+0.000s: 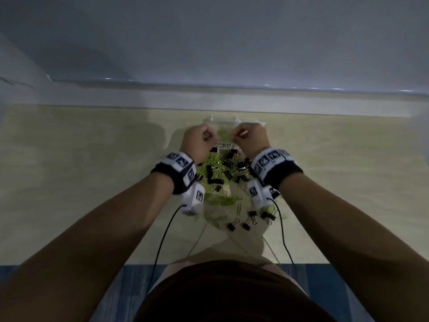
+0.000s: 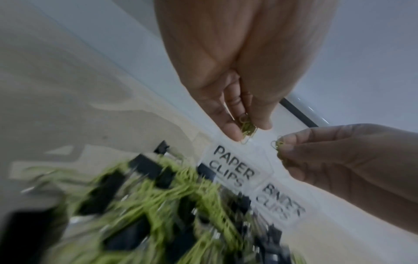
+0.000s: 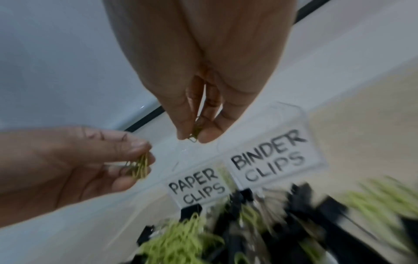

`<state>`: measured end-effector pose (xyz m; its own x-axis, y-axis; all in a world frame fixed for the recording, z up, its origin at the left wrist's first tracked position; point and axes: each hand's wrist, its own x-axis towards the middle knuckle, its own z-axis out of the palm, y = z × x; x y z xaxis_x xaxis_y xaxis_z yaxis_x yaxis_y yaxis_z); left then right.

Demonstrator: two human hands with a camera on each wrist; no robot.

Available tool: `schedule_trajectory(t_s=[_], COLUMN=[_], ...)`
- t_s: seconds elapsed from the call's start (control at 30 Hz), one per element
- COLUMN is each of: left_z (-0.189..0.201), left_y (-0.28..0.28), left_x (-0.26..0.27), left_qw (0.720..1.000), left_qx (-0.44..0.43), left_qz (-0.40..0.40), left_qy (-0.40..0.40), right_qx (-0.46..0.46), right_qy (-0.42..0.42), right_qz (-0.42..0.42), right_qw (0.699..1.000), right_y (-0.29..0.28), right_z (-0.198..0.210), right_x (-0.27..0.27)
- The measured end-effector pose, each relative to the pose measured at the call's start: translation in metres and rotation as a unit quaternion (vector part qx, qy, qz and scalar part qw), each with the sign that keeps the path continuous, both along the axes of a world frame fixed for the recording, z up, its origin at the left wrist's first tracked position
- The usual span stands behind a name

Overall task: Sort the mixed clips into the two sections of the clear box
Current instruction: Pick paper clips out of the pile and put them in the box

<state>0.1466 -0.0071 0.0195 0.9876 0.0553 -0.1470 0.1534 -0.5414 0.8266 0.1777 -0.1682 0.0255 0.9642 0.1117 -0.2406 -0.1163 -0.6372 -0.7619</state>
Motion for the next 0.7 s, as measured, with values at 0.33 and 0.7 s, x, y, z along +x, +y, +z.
schedule_trajectory(t_s=[0.33,0.7], left_z=[0.000,-0.054], left_y=[-0.007,0.024], left_x=[-0.014,-0.143], left_qw=[0.991,0.927], left_qx=[0.095,0.249], left_qz=[-0.099,-0.272], left_qy=[-0.003,0.069], right_qx=[-0.105,-0.170], right_qy=[-0.075,0.070], right_qz=[0.131,0.237], right_qw=[0.983,0.954], right_y=[-0.013,-0.039], right_z=[0.000,-0.050], right_x=[-0.032,-0.135])
